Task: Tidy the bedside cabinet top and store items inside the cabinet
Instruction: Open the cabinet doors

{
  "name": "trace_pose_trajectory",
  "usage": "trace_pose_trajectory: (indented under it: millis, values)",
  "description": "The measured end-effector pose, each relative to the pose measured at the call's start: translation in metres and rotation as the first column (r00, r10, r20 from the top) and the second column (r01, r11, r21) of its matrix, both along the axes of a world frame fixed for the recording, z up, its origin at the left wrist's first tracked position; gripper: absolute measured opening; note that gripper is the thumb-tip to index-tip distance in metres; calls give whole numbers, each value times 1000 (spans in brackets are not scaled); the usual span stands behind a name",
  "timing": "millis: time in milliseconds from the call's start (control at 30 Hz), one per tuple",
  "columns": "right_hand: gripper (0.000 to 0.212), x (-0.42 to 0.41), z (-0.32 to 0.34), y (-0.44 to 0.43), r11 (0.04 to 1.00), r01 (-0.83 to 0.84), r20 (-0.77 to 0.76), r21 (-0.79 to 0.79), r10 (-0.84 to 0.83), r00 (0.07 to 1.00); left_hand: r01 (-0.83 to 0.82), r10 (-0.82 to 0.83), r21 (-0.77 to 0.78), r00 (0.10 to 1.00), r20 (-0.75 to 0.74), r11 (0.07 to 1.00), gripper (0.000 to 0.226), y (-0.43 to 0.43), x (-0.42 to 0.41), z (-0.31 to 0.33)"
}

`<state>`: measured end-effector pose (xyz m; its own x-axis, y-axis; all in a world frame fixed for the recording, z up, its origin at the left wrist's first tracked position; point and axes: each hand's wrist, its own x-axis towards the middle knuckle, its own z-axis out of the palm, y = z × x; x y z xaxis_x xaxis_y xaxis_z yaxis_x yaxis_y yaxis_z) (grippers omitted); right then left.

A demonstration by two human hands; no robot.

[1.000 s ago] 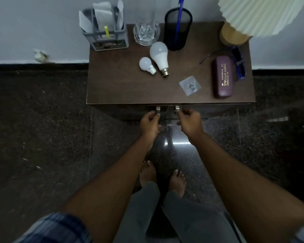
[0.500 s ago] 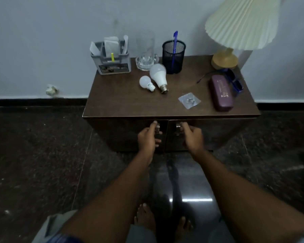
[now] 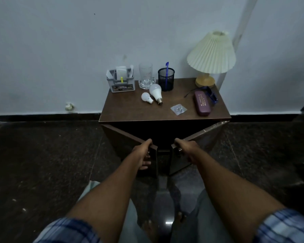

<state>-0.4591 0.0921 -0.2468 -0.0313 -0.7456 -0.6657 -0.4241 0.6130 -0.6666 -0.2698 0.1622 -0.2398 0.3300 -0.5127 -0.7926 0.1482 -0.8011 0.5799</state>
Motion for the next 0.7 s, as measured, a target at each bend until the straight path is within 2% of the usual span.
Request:
trace_pose_trajectory:
  millis: [167, 333, 433, 567, 700]
  values:
    - [57, -1, 13, 11, 1000, 27, 7, 8, -27, 1000, -28, 29, -60, 999, 17, 998, 29, 5, 9, 12]
    - [24, -13, 23, 17, 990, -120, -60, 68, 124, 990, -105, 111, -100, 992, 63, 989, 37, 14, 0, 16]
    - [15, -29, 28, 22, 955, -239, -132, 174, 263, 956, -1, 3, -23, 995, 99, 1000, 25, 25, 15, 23]
    - [28, -46, 38, 32, 884, -338, -175, 322, 406, 897, 273, -290, 149, 951, 110, 951, 21, 43, 37, 30]
    - [26, -67, 45, 35, 857, -397, -218, 329, 478, 851, 376, -412, 227, 900, 140, 898, 19, 57, 63, 37]
